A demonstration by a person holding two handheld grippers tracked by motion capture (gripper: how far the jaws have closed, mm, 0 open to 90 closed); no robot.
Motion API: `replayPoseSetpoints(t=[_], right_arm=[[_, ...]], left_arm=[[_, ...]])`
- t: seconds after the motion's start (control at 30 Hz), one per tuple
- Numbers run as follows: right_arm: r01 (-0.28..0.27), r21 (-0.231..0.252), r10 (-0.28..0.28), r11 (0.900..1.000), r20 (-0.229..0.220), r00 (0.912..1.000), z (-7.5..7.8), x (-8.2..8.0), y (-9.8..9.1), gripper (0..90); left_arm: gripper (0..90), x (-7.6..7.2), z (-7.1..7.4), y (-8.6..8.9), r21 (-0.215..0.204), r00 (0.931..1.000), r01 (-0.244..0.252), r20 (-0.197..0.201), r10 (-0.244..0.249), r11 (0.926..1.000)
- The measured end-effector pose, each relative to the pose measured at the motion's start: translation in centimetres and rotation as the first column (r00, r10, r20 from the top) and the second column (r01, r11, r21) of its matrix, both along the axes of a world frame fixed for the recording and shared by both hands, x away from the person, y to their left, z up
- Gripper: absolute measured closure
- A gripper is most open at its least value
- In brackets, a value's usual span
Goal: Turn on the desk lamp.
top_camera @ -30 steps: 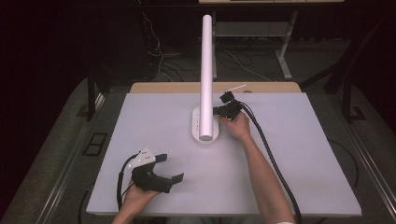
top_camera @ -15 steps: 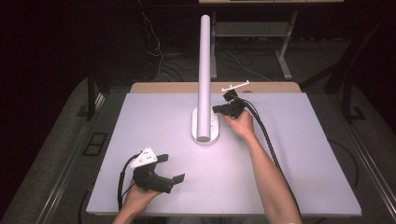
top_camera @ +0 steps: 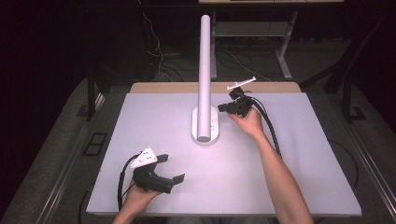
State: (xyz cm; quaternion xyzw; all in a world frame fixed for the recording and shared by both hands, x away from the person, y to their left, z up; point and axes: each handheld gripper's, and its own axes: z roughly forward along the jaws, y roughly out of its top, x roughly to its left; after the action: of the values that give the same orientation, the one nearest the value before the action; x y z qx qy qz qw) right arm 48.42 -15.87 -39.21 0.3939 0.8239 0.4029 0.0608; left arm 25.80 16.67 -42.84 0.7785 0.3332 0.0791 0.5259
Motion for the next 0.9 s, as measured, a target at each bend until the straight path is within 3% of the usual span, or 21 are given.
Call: replayPoseSetpoints(t=[0.13,0.27,0.33,0.37,0.4,0.43,0.47,0.6,0.63,0.67,0.7,0.83,0.9], right_arm=[[-0.012,-0.005,0.012,0.9999,0.007,0.9999,0.7,-0.8,-0.6,86.6],[-0.025,-0.002,0.025,0.9997,0.013,0.9996,1.6,-1.7,-1.2,78.8],[-0.025,-0.005,0.025,0.9997,0.016,0.9995,1.9,-2.3,-1.6,71.8],[-0.014,-0.009,0.014,0.9999,0.021,0.9997,2.2,-2.9,-1.9,62.8],[-0.014,-0.009,0.014,0.9999,0.021,0.9997,2.2,-2.9,-1.9,62.8],[-0.01,-0.009,0.01,0.9999,0.027,0.9996,2.5,-3.5,-2.3,53.7],[-0.01,-0.009,0.01,0.9999,0.027,0.9996,2.5,-3.5,-2.3,53.7],[-0.004,0.018,0.004,0.9998,0.021,0.9998,3.0,-4.5,-3.3,36.8],[0.004,0.023,-0.005,0.9997,0.024,0.9997,3.1,-4.9,-3.5,31.3],[0.007,0.027,-0.007,0.9996,0.007,0.9999,3.3,-5.4,-3.9,19.2],[0.007,0.027,-0.007,0.9996,0.007,0.9999,3.3,-5.4,-3.9,19.2],[0.011,0.018,-0.011,0.9998,0.004,0.9999,3.5,-6.7,-4.7,0.0],[0.016,0.024,-0.016,0.9996,0.009,0.9998,3.6,-7.4,-5.0,0.3]], left_arm=[[0.0,0.0,0.0,0.1,-0.001,1.0,-0.001,0.0,0.001,1.0],[0.0,0.0,0.0,0.0,0.001,1.0,-0.002,0.0,0.002,1.0],[0.0,0.0,0.0,0.0,0.002,1.0,-0.003,-0.001,0.003,1.0],[0.0,0.0,0.0,0.0,0.004,1.0,-0.004,-0.001,0.004,1.0],[0.0,0.0,0.0,0.0,0.005,1.0,-0.002,-0.002,0.002,1.0],[0.0,0.0,0.0,-0.1,0.006,1.0,-0.001,-0.001,0.001,1.0],[0.0,-0.1,0.0,-0.1,0.005,1.0,-0.001,0.0,0.001,1.0],[0.0,-0.1,0.0,-0.1,0.005,1.0,0.0,-0.002,0.0,1.0],[0.0,-0.1,0.0,-0.1,0.005,1.0,0.001,0.0,-0.001,1.0],[0.0,-0.1,0.0,-0.1,0.005,1.0,0.002,-0.003,-0.002,1.0],[0.0,-0.1,-0.1,-0.1,0.006,1.0,0.002,-0.002,-0.002,1.0],[0.0,-0.1,0.0,-0.2,0.006,1.0,0.0,0.0,0.0,1.0],[0.0,-0.2,0.0,-0.2,0.006,1.0,-0.001,0.0,0.001,1.0]])
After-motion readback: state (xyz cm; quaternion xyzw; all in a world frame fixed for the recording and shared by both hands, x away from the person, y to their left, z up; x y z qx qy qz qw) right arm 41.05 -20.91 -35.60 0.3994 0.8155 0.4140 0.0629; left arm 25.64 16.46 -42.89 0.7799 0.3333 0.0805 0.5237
